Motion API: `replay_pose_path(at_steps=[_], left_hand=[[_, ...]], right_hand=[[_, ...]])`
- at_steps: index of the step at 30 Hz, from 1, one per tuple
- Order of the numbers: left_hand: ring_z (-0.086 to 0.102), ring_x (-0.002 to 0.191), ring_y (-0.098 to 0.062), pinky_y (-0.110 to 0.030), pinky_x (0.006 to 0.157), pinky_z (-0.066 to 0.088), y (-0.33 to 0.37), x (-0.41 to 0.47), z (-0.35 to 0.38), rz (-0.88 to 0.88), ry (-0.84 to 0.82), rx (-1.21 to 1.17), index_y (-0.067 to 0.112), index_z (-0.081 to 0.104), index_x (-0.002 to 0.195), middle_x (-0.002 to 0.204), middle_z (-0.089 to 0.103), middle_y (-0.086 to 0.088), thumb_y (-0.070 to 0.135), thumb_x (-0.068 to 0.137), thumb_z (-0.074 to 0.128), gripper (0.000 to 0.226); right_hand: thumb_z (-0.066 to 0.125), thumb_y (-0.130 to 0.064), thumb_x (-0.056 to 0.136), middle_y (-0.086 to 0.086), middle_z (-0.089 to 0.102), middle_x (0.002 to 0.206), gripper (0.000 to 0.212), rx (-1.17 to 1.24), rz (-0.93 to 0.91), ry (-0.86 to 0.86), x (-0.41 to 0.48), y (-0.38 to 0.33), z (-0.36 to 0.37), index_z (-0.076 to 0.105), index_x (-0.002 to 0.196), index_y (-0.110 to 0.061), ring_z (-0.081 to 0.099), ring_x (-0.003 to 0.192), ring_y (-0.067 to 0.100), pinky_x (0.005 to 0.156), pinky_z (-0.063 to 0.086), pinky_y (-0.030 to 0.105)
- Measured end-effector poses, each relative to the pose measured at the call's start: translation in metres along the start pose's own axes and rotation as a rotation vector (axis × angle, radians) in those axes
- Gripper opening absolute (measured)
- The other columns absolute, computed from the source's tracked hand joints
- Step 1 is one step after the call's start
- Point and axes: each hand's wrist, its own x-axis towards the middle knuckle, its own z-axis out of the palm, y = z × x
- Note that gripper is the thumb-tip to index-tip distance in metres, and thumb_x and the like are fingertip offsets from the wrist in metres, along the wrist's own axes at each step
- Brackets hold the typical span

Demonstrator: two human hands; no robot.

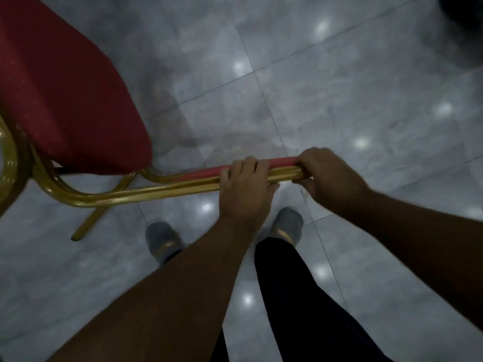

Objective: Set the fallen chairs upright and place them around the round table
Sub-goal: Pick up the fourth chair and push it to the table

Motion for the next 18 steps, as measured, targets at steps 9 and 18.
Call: replay_pose_path(at_steps=[9,18], left_hand=[[0.060,0.079,-0.023,-0.036,0.066,0.044,-0.013,-0.020,-0.048,0.110,0.170,0.124,0.023,0.063,0.094,0.090,0.065,0.002,0.047,0.077,0.080,0.034],[0.060,0.079,-0.026,-0.041,0.068,0.048,-0.065,-0.124,-0.228,0.107,0.419,-0.228,0.017,0.072,0.096,0.086,0.067,0.001,0.036,0.086,0.075,0.021]], right_hand=[[0.081,-0.014,0.076,0.008,0.061,0.095,0.034,-0.127,-0.145,0.169,-0.023,-0.044,-0.033,0.064,0.105,-0.012,0.049,0.080,0.029,0.063,0.044,0.040],[0.070,-0.034,0.090,0.006,0.068,0.108,0.034,-0.016,-0.327,0.355,-0.095,-0.198,-0.151,0.070,0.118,-0.014,0.059,0.094,0.029,0.081,0.046,0.040]])
